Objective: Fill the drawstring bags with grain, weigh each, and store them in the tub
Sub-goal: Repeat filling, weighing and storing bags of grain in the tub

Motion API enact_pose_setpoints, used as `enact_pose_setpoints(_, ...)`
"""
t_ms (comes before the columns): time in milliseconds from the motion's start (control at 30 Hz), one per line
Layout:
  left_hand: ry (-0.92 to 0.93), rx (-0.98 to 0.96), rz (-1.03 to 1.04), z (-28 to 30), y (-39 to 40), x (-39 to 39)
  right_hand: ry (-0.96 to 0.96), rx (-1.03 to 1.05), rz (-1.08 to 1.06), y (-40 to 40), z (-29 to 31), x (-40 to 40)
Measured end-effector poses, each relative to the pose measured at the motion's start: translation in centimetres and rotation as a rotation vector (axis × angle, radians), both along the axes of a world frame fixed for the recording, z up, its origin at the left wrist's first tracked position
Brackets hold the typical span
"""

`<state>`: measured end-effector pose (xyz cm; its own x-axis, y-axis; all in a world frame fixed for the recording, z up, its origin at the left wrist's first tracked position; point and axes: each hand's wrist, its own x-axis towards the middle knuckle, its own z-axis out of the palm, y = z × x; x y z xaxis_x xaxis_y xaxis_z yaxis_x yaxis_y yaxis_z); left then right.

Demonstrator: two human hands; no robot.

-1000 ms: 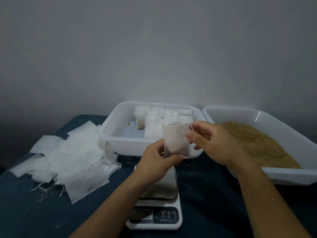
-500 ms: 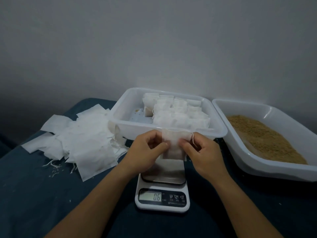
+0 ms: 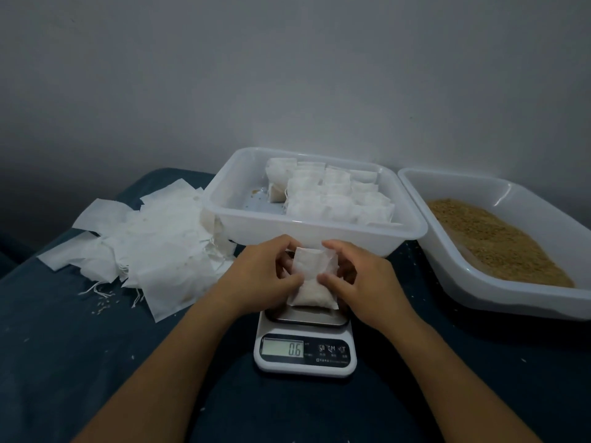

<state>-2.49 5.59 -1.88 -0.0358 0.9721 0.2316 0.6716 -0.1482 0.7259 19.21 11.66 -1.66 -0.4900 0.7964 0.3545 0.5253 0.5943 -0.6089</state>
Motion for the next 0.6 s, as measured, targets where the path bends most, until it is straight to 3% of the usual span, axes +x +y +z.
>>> enact_pose_setpoints(100, 0.041, 0.022, 0.032, 0.0, 0.1, -0.2, -0.031, -0.033, -0.027, 0.7, 0.2, 0.6)
enact_pose_setpoints(400, -0.180, -0.025, 0.372, -1.6, 1.5, -2.5, 0.041, -0.210, -0.258, 3.8, -1.6, 3.1)
enact_pose_setpoints(600, 0.005, -0.113, 0.463, -3.7, 2.5, -4.0, 0.091, -0.282, -0.281, 5.3, -3.9, 3.6)
